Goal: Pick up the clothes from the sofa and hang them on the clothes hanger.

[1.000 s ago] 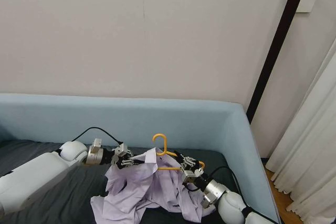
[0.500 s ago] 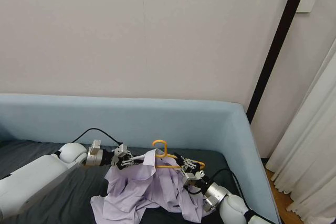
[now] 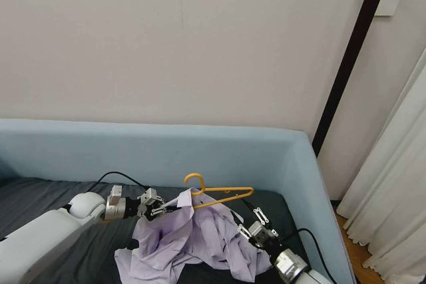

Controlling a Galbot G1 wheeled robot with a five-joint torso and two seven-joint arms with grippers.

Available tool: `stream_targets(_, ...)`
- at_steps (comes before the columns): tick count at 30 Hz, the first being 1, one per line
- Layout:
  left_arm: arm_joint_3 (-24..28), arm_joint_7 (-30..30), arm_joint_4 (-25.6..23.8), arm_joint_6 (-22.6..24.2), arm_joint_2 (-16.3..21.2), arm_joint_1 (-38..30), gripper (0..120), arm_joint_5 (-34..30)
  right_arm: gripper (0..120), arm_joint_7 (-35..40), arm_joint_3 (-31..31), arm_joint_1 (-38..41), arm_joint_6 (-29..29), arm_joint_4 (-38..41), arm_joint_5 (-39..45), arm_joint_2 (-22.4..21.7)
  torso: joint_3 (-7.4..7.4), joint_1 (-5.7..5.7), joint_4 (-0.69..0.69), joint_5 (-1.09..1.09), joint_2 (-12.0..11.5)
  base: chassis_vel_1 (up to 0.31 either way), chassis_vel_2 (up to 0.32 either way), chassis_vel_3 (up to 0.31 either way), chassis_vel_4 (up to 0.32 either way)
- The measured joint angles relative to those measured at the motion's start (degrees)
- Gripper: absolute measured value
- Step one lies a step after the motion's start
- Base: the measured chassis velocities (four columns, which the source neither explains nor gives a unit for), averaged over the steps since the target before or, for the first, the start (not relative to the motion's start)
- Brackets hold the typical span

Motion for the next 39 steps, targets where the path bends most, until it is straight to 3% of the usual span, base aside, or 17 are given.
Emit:
stream_targets(3,-0.27,0.04,-0.46,-0.12,0.52,0.78,3,0.10,81,-1.01,0.31,-0.86,-1.74,-1.21,6.92,0.26,0.00,0.00,-0.01,0.00,0.00,0.000,0.000,0.000,0.000)
stream_targets(6,-0.71,0.07,-1.10,-0.20,1.09,1.75,3,0.23,95,-3.68,0.47,-0.43,-7.39,-2.34,22.25,1.15,0.00,0.00,0.01,0.00,0.00,0.000,0.000,0.000,0.000)
stream_targets(7,-0.71,0.07,-1.10,-0.20,1.09,1.75,3,0.23,95,-3.68,0.47,-0.43,-7.39,-2.34,22.25,1.15,0.00,0.00,0.01,0.00,0.00,0.000,0.000,0.000,0.000)
stream_targets(11,-1.51,0.17,-2.21,-0.26,1.73,2.70,3,0.49,100,-7.91,1.36,2.02,-13.51,-5.80,38.23,2.91,0.00,0.00,0.01,0.00,-0.01,0.000,0.000,0.000,0.000)
stream_targets(16,-2.03,0.26,-2.94,-0.26,2.50,3.43,3,0.50,100,-9.87,0.84,4.78,-15.50,-9.56,44.25,5.45,0.00,0.00,0.00,-0.01,0.00,0.000,0.000,0.000,0.000)
stream_targets(28,-3.57,0.42,-4.28,-0.30,3.69,5.59,3,0.45,100,-12.11,-0.47,10.33,-18.45,-18.57,47.65,10.53,0.01,0.00,0.00,-0.01,-0.01,0.000,0.000,0.000,0.000)
stream_targets(34,-4.12,0.50,-4.90,-0.33,3.95,6.40,3,0.44,84,-10.27,-1.14,11.70,-19.10,-20.12,48.11,11.88,0.01,0.00,0.00,-0.01,-0.01,0.000,0.000,0.000,0.000)
stream_targets(39,-3.65,0.75,-5.22,-0.30,4.13,5.38,3,0.23,60,-8.10,-1.71,12.73,-19.32,-21.04,48.02,12.84,0.01,0.00,0.00,0.00,-0.01,0.000,0.000,0.000,0.000)
